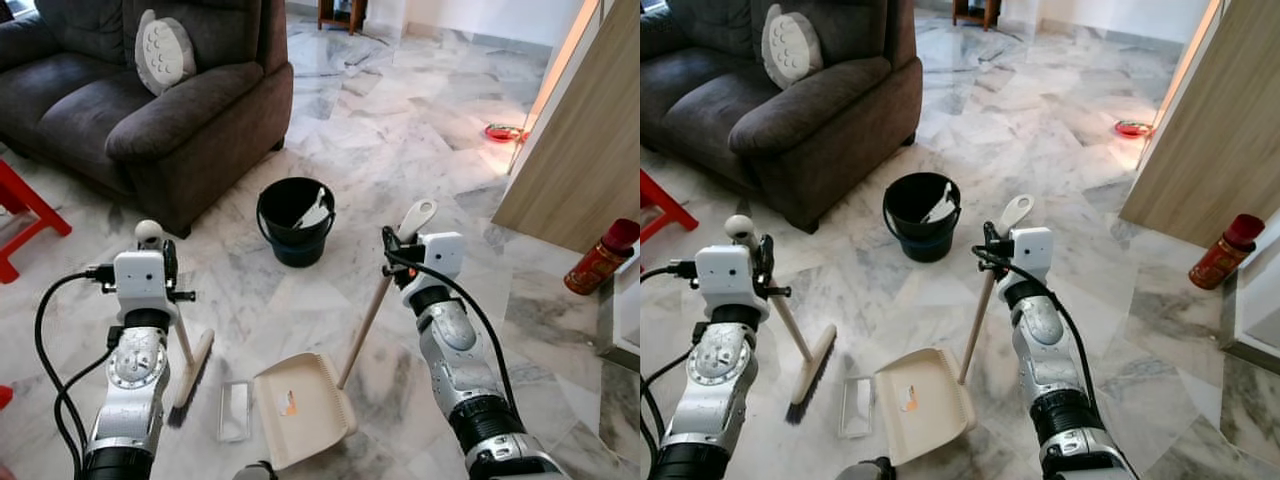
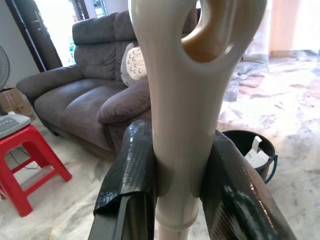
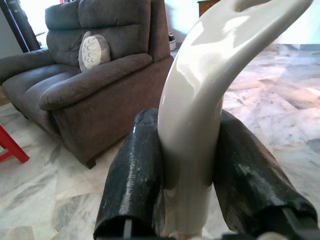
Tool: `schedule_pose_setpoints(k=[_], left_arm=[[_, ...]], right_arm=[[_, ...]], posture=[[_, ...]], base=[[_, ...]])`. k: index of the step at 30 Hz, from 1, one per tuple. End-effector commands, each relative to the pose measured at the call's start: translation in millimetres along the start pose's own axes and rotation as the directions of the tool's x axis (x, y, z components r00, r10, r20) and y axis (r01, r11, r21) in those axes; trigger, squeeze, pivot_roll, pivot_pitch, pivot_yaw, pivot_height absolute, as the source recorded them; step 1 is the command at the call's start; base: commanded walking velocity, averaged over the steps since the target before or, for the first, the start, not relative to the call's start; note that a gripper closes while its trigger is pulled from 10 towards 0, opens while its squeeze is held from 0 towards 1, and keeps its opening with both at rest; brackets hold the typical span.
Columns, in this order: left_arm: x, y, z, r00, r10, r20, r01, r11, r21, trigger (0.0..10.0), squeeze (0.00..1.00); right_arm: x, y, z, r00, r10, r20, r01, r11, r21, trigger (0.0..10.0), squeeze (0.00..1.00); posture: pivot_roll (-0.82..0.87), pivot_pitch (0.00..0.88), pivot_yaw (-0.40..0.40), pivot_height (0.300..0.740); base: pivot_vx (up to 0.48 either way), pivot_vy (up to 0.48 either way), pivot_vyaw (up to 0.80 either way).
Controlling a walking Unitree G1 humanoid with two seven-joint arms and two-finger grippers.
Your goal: Sweep floor
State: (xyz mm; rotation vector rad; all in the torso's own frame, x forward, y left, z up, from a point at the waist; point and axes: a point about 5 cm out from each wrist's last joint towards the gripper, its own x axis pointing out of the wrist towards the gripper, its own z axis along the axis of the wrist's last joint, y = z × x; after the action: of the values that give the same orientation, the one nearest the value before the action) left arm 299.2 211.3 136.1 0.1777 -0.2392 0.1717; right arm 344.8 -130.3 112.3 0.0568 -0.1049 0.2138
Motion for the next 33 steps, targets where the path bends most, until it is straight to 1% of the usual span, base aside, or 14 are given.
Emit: schedule_pose_setpoints(k=[1,11,15,24,28,33], left_arm=[[2.5,1.9,7.2,0.999,0.003,0.037,-0.004,1.0,0.015,10.0,0.0],[1.2,0.6,5.7,0.999,0.005,0.036,-0.005,1.0,0.012,10.0,0.0],[0.8,0.3,5.0,0.999,0.004,0.033,-0.004,1.0,0.005,10.0,0.0],[-0.8,-2.9,3.9,0.999,-0.011,0.038,0.011,1.0,0.004,10.0,0.0],[-1.4,-3.6,4.9,0.999,-0.01,0.043,0.009,1.0,0.012,10.0,0.0],[-1.6,-3.5,5.3,0.999,-0.007,0.046,0.007,1.0,0.012,10.0,0.0]], right_arm=[[3.6,3.0,10.6,0.999,0.016,0.05,-0.015,1.0,-0.027,10.0,0.0],[4.4,0.9,11.1,0.999,0.007,0.05,-0.007,1.0,0.0,10.0,0.0],[5.3,0.2,12.5,0.998,-0.002,0.055,0.001,1.0,0.019,10.0,0.0],[5.0,-1.0,11.8,0.999,-0.003,0.047,0.002,1.0,0.024,10.0,0.0],[3.7,-2.6,10.9,0.999,-0.004,0.042,0.003,1.0,0.022,10.0,0.0],[3.5,-3.3,10.6,0.999,-0.004,0.04,0.003,1.0,0.021,10.0,0.0]], posture=[[0.11,0.099,0.005,0.74],[0.11,0.083,-0.002,0.74],[0.11,0.079,-0.005,0.74],[0.11,0.095,-0.007,0.74],[0.1,0.106,-0.011,0.74],[0.1,0.108,-0.012,0.74]], base=[[0.0,0.0,0.8],[0.0,0.0,0.75],[0.0,0.0,0.0],[0.0,0.0,0.0],[-0.246,0.0,0.0],[0.0,0.0,0.0]])
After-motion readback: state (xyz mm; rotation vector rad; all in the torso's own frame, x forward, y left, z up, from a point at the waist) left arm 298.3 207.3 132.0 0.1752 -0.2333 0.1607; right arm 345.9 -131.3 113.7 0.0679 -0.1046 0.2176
